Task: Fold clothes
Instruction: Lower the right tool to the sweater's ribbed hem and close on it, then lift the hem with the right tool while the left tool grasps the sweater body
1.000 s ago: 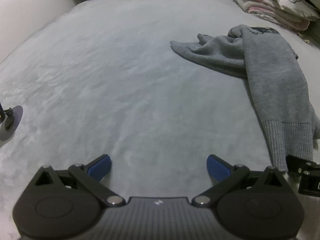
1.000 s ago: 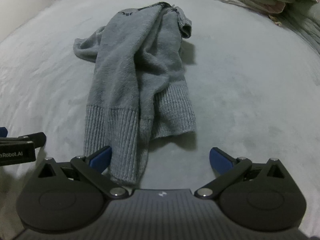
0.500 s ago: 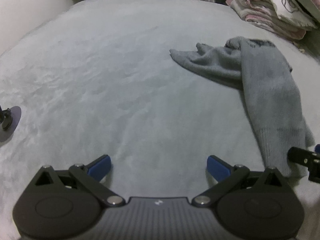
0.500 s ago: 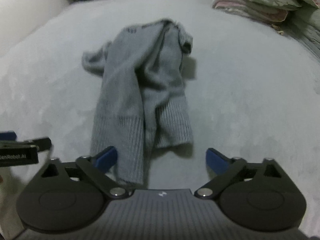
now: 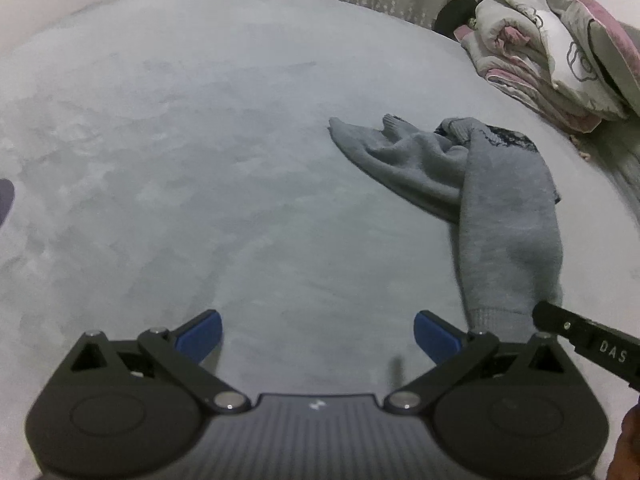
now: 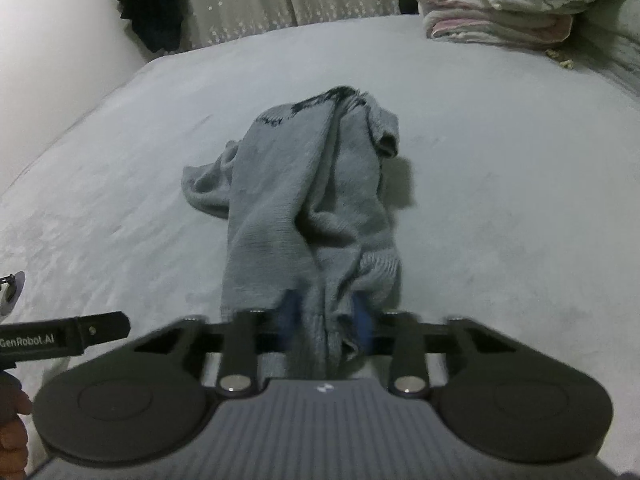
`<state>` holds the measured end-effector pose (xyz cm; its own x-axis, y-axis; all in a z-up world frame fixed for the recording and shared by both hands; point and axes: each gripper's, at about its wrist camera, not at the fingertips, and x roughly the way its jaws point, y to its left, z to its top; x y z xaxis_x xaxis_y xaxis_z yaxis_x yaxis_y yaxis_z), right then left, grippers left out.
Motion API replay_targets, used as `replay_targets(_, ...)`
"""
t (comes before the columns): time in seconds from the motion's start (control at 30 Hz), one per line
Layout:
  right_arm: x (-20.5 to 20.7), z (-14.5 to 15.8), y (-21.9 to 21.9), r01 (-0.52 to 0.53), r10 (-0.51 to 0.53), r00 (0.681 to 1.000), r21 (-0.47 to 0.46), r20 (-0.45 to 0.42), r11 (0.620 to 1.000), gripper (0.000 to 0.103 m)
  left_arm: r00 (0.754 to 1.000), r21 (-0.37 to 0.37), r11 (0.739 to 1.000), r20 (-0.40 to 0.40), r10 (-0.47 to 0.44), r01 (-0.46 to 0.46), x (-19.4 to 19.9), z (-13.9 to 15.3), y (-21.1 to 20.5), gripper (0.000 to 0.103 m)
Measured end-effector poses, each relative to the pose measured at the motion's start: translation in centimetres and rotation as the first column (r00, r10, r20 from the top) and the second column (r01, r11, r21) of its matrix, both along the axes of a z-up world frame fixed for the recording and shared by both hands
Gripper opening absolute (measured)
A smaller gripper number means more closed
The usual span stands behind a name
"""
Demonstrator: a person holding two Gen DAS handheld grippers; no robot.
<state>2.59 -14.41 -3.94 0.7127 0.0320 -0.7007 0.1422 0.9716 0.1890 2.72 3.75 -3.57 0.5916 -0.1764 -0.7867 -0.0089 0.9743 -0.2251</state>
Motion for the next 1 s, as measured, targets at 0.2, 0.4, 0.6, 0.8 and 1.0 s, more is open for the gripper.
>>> replay_targets(0.2,-1.3,1.5,-0.4,-0.049,0.046,0.998,0.099,0.035,0.994,0.018,1.0,-0.048,0.999,-0.001,-0.016,0.016,-0.3,0.2,0.2,0.102)
replay_targets(0.4,-3.0,2.9,0.0,-0.127,0.118,0.991,0.188,0.059,0.974,0.017,0.999,-0.062,0.998,0.021,-0.028,0.03,-0.6,0.8,0.1,0.102)
replay_targets(0.6,-4.2,3.6,-0.5,-0.175,0.168,0.985,0.298,0.05,0.939,0.017,0.998,-0.076,0.996,0.048,-0.05,0.053,-0.6,1.4,0.0,0.102)
replay_targets(0.8,-5.4,4.5,-0.4,-0.265,0.269,0.962,0.383,0.043,0.885,0.017,0.996,-0.09,0.993,0.066,-0.067,0.073,-0.7,1.7,-0.2,0.102)
replay_targets(1.0,-7.3,4.9,0.2,-0.345,0.368,0.929,0.423,0.029,0.838,0.017,0.992,-0.088,0.99,0.082,-0.101,0.108,-0.9,1.9,-0.7,0.102)
